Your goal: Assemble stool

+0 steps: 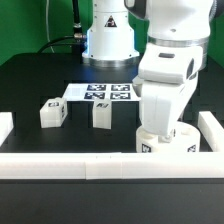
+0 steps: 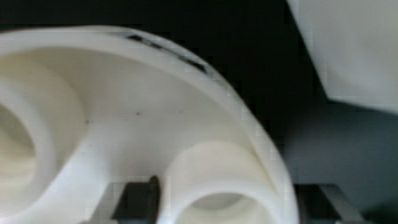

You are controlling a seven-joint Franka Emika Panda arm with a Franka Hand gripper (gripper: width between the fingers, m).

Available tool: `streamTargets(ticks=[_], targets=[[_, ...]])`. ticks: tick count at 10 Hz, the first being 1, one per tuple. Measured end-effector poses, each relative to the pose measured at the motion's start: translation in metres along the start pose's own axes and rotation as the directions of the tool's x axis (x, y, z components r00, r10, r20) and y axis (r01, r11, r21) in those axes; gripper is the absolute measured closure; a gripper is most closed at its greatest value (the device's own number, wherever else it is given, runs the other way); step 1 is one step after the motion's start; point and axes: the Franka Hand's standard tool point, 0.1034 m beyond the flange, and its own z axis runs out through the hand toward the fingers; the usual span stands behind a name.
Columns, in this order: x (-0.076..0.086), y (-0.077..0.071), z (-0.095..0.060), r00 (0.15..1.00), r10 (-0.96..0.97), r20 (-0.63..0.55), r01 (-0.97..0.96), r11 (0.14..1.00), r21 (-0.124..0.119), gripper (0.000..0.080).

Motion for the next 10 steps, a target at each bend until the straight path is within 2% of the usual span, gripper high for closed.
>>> streamTargets(ticks=[2, 3, 7, 8, 9, 10], targets=[[0.012, -0.003, 0.001, 1.0, 0.016, -0.003, -0.016, 1.0, -0.003, 0.0478], [0.021, 0.0, 0.001, 1.0, 0.02, -0.01, -0.02, 1.0, -0.011, 0.0478], [0.022, 0.001, 0.001, 1.0, 0.024, -0.01, -0.024, 1.0, -0.013, 0.0478], [0.022, 0.002, 0.001, 1.0, 0.024, -0.01, -0.025, 1.0, -0.013, 0.0375], [0.022, 0.002, 0.001, 1.0, 0.025, -0.01, -0.025, 1.0, -0.013, 0.0228], [0.021, 0.003, -0.001, 1.0, 0.014, -0.011, -0.014, 1.0, -0.014, 0.0228]])
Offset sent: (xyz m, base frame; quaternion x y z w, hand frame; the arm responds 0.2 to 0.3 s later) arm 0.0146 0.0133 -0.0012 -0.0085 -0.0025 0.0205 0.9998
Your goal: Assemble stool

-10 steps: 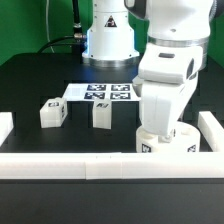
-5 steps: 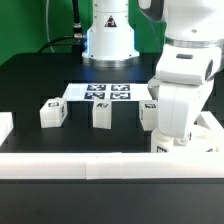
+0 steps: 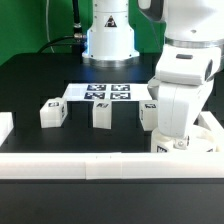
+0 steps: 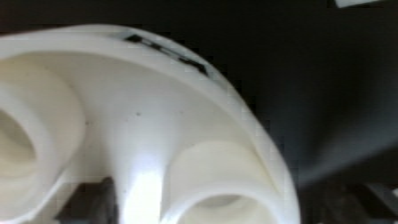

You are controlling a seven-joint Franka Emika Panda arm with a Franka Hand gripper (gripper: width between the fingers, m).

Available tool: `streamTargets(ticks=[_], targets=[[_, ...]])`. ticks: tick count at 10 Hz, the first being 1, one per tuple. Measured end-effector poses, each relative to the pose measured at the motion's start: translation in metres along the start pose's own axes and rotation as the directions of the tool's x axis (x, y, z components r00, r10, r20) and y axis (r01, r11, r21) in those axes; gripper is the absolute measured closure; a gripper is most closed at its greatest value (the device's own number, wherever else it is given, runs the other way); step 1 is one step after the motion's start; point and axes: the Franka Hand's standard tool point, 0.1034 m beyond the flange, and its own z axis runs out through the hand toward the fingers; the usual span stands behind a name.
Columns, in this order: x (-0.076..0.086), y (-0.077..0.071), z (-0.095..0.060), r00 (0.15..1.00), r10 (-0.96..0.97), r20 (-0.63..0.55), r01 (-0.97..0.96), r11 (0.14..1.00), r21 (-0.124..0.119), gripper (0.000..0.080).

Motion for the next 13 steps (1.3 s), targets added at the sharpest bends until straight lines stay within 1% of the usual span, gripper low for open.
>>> streamTargets(ticks=[1, 2, 3, 4, 6, 7, 8, 9, 10, 11, 13], targets=[[-0.002, 0.004, -0.006, 1.0, -0.022, -0.002, 0.022, 1.0, -0.005, 0.0174], [-0.005, 0.007, -0.011, 0.999, -0.047, 0.001, 0.047, 0.999, -0.004, 0.0155], [-0.007, 0.008, -0.014, 0.998, -0.057, 0.005, 0.057, 0.998, 0.0, 0.0155], [-0.01, 0.007, -0.02, 0.998, -0.057, 0.017, 0.057, 0.998, 0.013, 0.015], [-0.01, 0.008, -0.038, 0.998, -0.053, 0.024, 0.053, 0.999, 0.012, 0.015], [-0.016, 0.008, -0.047, 0.999, -0.029, 0.022, 0.029, 1.0, -0.003, 0.015], [-0.029, 0.002, -0.05, 1.0, 0.023, 0.02, -0.023, 1.0, -0.019, 0.015], [-0.043, -0.007, -0.048, 0.997, 0.079, 0.023, -0.079, 0.997, -0.023, 0.015], [-0.054, -0.012, -0.047, 0.994, 0.108, 0.034, -0.108, 0.994, -0.018, 0.015], [-0.056, -0.014, -0.047, 0.993, 0.11, 0.036, -0.11, 0.994, -0.017, 0.015], [-0.055, -0.014, -0.046, 0.992, 0.123, 0.035, -0.122, 0.992, -0.016, 0.015]])
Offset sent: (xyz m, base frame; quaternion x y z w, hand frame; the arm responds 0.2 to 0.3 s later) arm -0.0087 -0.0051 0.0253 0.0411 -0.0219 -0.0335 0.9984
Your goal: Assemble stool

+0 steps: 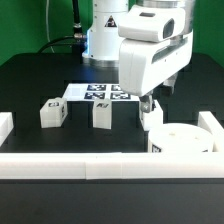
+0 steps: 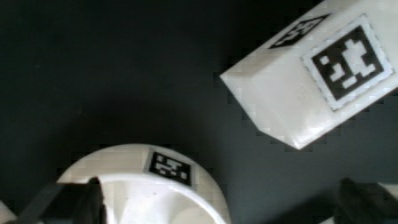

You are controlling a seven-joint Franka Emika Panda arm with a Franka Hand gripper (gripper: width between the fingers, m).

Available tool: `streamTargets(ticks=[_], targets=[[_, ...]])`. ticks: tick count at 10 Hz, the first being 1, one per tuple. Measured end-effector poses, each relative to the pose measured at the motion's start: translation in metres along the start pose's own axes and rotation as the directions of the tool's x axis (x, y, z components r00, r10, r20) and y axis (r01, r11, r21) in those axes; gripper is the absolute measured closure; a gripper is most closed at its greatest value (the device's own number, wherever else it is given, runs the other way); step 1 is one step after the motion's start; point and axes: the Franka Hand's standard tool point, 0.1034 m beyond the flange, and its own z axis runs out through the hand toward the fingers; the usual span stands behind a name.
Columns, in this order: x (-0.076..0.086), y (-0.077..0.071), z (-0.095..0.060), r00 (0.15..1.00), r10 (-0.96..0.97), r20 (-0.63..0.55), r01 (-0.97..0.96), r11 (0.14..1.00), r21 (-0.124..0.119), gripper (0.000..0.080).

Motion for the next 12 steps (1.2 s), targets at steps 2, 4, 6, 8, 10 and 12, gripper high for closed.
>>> streamTargets(ticks=[2, 4, 6, 8, 10, 12], targets=[[0.0, 0.0, 0.001, 0.999, 0.034, 0.001, -0.034, 0.999, 0.001, 0.015], [-0.007, 0.0, 0.004, 0.949, 0.313, -0.026, -0.313, 0.95, -0.009, 0.015], [-0.01, -0.005, 0.009, 0.856, 0.516, -0.028, -0.516, 0.856, 0.001, 0.015], [-0.008, -0.007, 0.009, 0.778, 0.627, -0.03, -0.627, 0.779, 0.019, 0.015], [-0.006, -0.009, 0.01, 0.676, 0.737, -0.027, -0.736, 0.676, 0.039, 0.015], [-0.009, -0.018, 0.017, 0.543, 0.84, 0.002, -0.839, 0.543, 0.04, 0.015]])
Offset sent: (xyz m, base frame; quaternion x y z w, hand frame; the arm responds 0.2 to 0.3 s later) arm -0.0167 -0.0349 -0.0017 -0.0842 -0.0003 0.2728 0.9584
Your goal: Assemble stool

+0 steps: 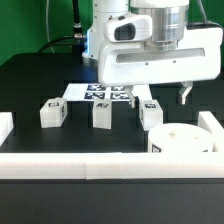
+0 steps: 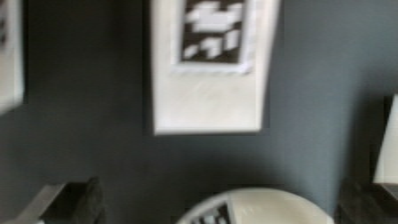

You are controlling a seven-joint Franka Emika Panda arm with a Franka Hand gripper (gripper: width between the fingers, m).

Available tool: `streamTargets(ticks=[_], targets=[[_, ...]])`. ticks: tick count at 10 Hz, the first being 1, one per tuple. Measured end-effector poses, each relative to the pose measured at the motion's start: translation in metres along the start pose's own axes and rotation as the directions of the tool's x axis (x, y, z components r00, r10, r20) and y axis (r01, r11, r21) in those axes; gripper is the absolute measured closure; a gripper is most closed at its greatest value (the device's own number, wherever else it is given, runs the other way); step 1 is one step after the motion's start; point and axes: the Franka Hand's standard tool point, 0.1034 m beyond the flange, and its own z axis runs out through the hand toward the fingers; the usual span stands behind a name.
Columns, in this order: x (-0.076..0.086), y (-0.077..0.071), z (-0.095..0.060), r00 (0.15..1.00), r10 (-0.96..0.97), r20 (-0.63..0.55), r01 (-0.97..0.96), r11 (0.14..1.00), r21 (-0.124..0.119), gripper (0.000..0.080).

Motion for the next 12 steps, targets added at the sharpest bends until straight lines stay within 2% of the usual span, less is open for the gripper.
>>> streamTargets(ticks=[2, 3, 7, 9, 12], targets=[[-0.003, -0.001, 0.004, 1.0, -0.009, 0.024, 0.009, 1.0, -0.001, 0.015], [-0.008, -0.001, 0.005, 0.997, -0.009, 0.083, 0.009, 1.0, -0.002, 0.015], [-0.009, 0.005, 0.008, 0.944, -0.021, 0.329, 0.025, 1.0, -0.009, 0.015], [-0.014, 0.005, 0.009, 0.874, -0.017, 0.485, 0.027, 1.0, -0.014, 0.015], [-0.022, 0.007, 0.019, 0.764, -0.01, 0.645, 0.029, 0.999, -0.02, 0.015]])
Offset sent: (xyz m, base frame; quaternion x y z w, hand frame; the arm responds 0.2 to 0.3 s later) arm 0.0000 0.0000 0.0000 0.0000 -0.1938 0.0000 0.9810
